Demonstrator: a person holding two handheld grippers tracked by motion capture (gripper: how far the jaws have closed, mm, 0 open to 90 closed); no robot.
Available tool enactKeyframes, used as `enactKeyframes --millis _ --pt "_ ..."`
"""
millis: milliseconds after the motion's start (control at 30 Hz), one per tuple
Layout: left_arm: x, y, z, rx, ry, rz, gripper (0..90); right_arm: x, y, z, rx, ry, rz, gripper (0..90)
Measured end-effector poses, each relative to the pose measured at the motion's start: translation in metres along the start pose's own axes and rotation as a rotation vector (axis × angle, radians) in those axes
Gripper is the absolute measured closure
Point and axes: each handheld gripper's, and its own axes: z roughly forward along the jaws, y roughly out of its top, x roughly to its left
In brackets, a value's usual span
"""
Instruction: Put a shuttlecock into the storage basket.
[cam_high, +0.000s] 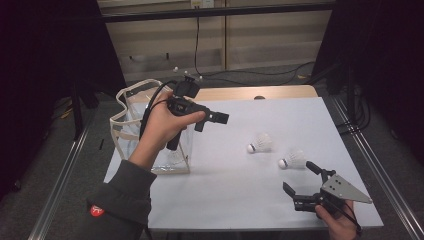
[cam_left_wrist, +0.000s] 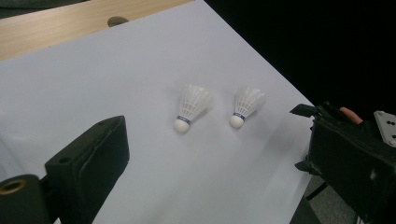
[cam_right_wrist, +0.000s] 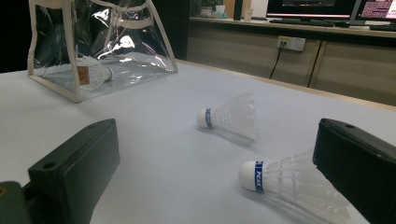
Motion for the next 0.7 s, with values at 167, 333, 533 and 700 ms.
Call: enactKeyframes --millis 167,333,533,700 --pt "-0.003 -0.002 0.004 0.007 -0.005 0.018 5.2 0.000 0.000 0.000 0.000 -0.003 0.000 0.5" --pt "-0.005 -0.007 0.009 0.007 -0.018 0.020 5.3 0.000 0.000 0.000 0.000 -0.002 -0.003 0.5" --pt "-0.005 -0.012 0.016 0.012 -0.021 0.027 4.9 0.001 0.000 0.000 0.001 0.000 0.003 0.5" --pt "-0.004 -0.017 0.020 0.006 -0.016 0.034 5.0 0.001 0.000 0.000 -0.003 0.000 -0.002 0.5"
